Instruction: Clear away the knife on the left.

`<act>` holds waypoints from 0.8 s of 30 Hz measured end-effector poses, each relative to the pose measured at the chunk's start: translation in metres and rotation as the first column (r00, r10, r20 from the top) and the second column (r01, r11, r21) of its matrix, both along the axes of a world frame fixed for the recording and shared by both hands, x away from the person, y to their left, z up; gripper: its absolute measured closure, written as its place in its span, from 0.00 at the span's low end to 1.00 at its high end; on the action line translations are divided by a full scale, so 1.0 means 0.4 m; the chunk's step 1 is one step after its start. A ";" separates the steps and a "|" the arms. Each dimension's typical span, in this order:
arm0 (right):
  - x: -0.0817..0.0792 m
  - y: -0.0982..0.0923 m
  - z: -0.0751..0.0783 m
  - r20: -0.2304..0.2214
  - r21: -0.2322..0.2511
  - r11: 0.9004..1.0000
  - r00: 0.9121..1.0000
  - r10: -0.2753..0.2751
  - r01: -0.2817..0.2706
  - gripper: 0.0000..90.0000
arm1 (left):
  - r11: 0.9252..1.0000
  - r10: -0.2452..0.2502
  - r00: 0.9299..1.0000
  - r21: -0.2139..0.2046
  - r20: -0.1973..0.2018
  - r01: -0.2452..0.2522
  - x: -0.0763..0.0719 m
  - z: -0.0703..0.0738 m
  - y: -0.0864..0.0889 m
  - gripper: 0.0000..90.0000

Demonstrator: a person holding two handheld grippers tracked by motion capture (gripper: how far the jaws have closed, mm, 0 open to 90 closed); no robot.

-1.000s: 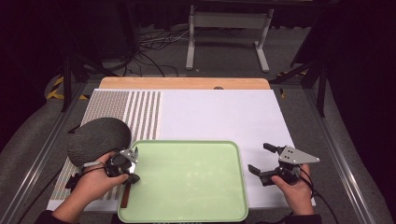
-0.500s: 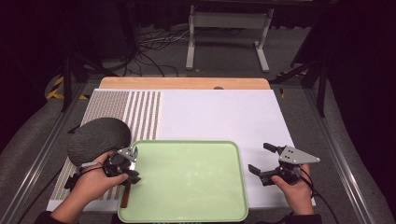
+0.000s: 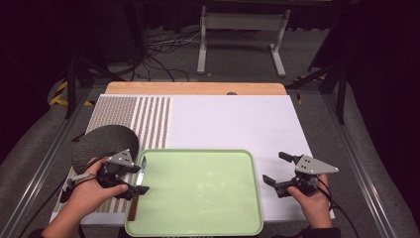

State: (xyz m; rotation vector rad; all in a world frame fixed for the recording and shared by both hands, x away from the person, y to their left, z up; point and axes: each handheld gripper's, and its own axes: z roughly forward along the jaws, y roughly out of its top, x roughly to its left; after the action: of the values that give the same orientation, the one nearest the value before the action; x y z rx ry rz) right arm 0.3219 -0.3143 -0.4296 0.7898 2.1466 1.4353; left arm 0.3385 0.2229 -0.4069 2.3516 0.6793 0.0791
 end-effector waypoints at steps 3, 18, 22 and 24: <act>0.000 0.000 -0.001 -0.002 0.000 1.000 1.000 0.000 0.000 0.02 | 0.998 0.011 0.996 -0.060 0.084 -0.006 -0.010 0.004 0.026 0.14; -0.002 0.001 -0.001 0.008 0.013 1.000 1.000 -0.009 0.009 0.02 | 0.957 0.120 0.955 -0.287 0.270 -0.039 -0.060 -0.056 0.162 0.11; -0.005 -0.004 -0.002 0.014 0.024 1.000 1.000 -0.014 0.014 0.02 | 0.947 0.144 0.942 -0.319 0.304 -0.042 -0.076 -0.085 0.196 0.09; -0.007 -0.007 -0.006 0.014 0.035 0.999 1.000 -0.018 0.018 0.02 | 0.944 0.153 0.940 -0.326 0.305 -0.048 -0.081 -0.097 0.207 0.09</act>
State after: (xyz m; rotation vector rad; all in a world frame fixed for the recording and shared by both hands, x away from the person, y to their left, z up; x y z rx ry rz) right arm 0.3192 -0.3170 -0.4319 0.8069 2.1040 1.4688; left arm 0.3063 0.3057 -0.4459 1.9351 0.5977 0.3727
